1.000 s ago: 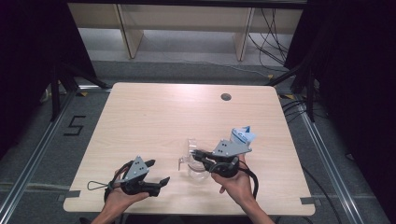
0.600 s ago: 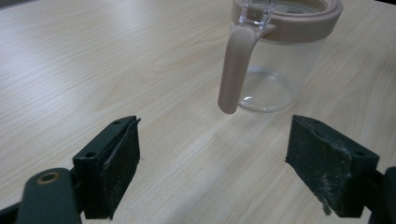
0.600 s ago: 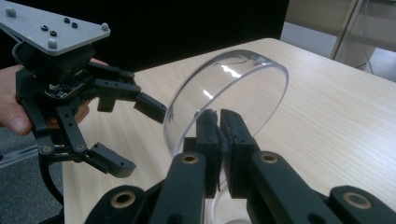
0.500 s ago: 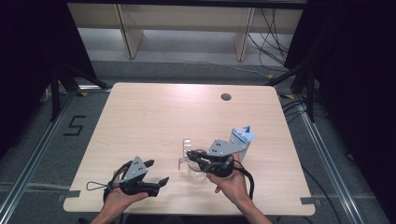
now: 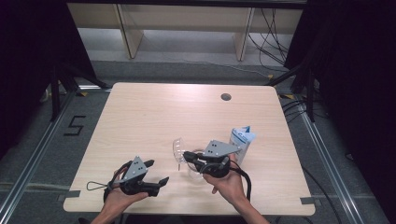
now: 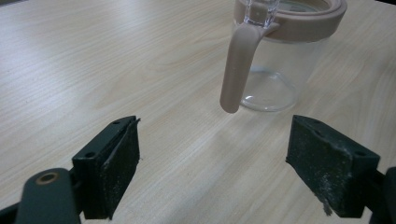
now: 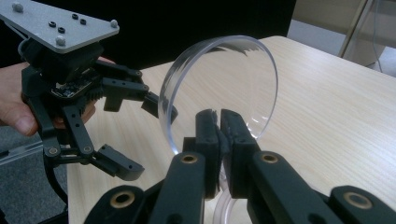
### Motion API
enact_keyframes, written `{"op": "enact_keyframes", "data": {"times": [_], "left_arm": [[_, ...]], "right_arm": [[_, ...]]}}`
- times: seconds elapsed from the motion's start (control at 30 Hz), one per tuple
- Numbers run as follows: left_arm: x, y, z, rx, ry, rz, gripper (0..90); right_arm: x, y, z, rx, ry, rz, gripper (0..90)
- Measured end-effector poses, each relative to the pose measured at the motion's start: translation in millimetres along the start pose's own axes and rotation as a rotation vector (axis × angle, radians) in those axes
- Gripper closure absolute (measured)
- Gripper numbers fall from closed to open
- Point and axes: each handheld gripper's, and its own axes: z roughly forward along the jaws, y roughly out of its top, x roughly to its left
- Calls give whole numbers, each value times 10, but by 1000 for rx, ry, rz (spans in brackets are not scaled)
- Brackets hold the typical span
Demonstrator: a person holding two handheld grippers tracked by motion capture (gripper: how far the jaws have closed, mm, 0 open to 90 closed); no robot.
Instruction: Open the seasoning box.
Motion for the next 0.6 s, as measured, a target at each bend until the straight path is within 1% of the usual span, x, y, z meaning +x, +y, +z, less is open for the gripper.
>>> {"op": "enact_keyframes", "data": {"times": [0.03,0.07,0.1,0.17,0.2,0.23,0.27,0.3,0.33,0.37,0.4,0.43,0.47,0.5,0.53,0.57,0.6], "left_arm": [[0,1,1,-7,0,-4,167],[0,1,1,-7,0,-4,167],[1,2,3,-10,2,-8,167],[3,1,7,-10,-1,-7,167],[3,-2,7,-9,-1,-6,168],[7,-2,6,-10,-2,-3,167],[7,2,4,-13,1,-8,167],[8,6,1,-11,4,-6,167],[12,4,4,-12,-1,-4,167],[12,4,4,-12,-1,-4,167],[15,2,5,-12,-2,-1,167],[8,0,3,-11,0,-13,167],[10,0,1,-13,-1,-14,167],[12,3,1,-16,0,-12,167],[5,0,6,-12,-8,-28,166],[5,0,6,-12,-8,-28,167],[2,-3,5,-13,-1,-23,166]], "right_arm": [[4,-1,0,-6,7,11,865],[-3,-1,-6,-8,-2,4,863],[-8,-1,-12,-3,7,7,861],[-6,-2,-23,-2,2,10,858],[-21,-3,-29,-4,-4,-2,855],[-20,-6,-39,-4,-3,7,850],[-26,-13,-62,-7,-3,16,825],[-46,-16,-77,-12,-17,-8,811],[-46,-27,-80,-25,-6,16,795],[-46,-27,-80,-25,-6,16,795],[-62,-29,-112,-22,-24,1,777],[-71,-35,-128,-28,-27,-4,752],[-69,-45,-182,-26,-27,26,696],[-69,-45,-182,-26,-27,26,696],[-86,-50,-233,-41,-37,6,587],[-86,-50,-233,-41,-37,6,587],[-82,-56,-299,-35,-49,35,536]]}}
